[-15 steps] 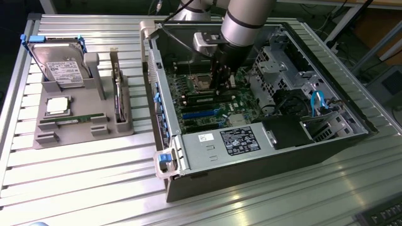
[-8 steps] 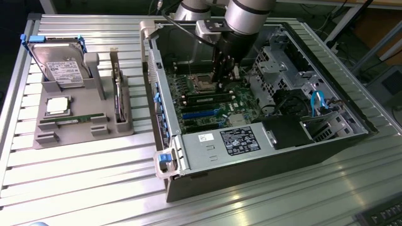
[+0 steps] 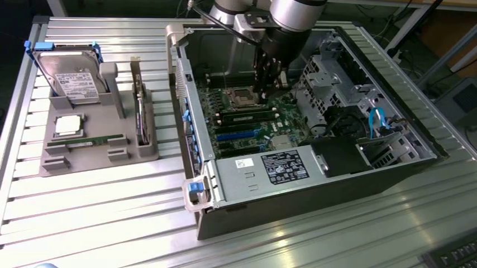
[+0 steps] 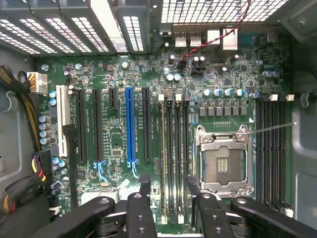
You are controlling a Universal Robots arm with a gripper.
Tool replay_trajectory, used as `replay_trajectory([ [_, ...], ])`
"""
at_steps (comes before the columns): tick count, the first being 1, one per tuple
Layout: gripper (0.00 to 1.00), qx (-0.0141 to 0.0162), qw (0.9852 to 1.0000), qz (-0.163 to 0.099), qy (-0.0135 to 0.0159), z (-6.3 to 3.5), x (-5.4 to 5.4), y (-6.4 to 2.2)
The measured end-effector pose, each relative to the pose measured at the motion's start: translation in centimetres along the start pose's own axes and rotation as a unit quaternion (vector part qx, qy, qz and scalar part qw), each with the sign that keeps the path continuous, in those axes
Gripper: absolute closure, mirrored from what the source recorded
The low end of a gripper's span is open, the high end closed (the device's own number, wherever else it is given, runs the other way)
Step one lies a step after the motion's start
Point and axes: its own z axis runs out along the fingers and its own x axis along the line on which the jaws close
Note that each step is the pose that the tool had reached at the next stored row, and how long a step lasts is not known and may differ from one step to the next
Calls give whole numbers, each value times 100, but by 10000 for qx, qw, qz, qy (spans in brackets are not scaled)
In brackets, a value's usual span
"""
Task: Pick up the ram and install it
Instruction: 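Press down the ram until it locks into place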
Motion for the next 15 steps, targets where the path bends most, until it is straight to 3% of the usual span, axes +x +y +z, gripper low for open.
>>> replay_trajectory([
  [8,62,0,10000,0,-3,0,0,0],
  [9,75,0,10000,0,-7,0,0,0],
  [11,89,0,10000,0,-10,0,0,0],
  [15,89,0,10000,-1,-10,0,0,0],
])
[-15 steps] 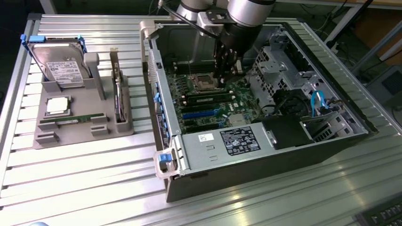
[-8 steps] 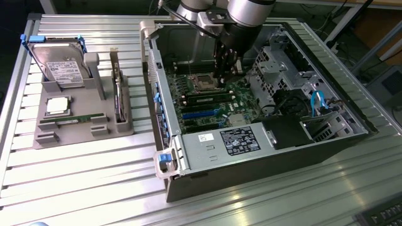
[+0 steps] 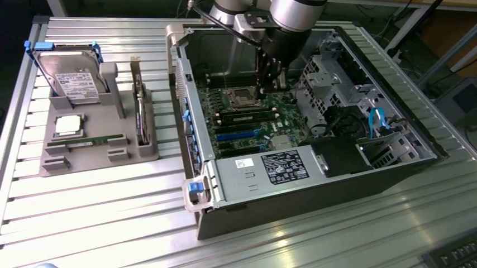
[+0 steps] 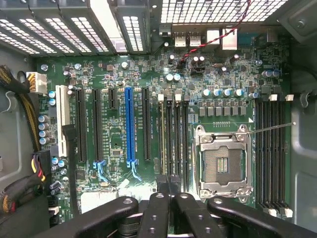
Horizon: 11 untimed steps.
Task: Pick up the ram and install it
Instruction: 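Press down the ram until it locks into place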
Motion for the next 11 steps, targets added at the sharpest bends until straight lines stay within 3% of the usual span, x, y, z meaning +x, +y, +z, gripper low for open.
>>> replay_trajectory([
  [4,89,-2,9999,-152,5,-2,-1,-49],
  [11,89,-5,9996,-268,9,-9,-7,-276],
])
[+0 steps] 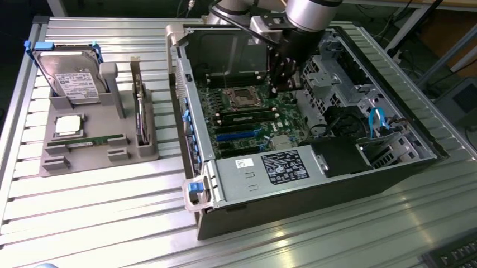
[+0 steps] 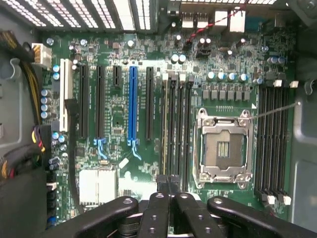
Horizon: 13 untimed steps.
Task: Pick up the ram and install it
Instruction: 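Press down the ram until it locks into place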
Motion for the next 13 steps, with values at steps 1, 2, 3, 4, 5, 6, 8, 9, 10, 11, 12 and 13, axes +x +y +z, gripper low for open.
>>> replay_trajectory([
  [1,89,0,10000,-1,0,-1,1,-23],
  [2,89,0,10000,0,0,-1,1,-40],
  [3,89,0,10000,0,0,-2,2,-64],
  [4,89,0,10000,0,0,-2,2,-80],
  [5,89,0,10000,0,0,-3,3,-100],
  [6,89,0,10000,0,0,-5,4,-154],
  [8,89,0,10000,0,-1,-6,5,-201],
  [9,89,0,10000,-1,0,-6,5,-208],
  [10,89,0,10000,0,0,-6,5,-208],
  [11,89,0,10000,0,-1,-6,5,-208],
  [12,89,-1,10000,0,0,-7,5,-208],
  [13,89,-2,10000,0,0,-7,5,-208],
])
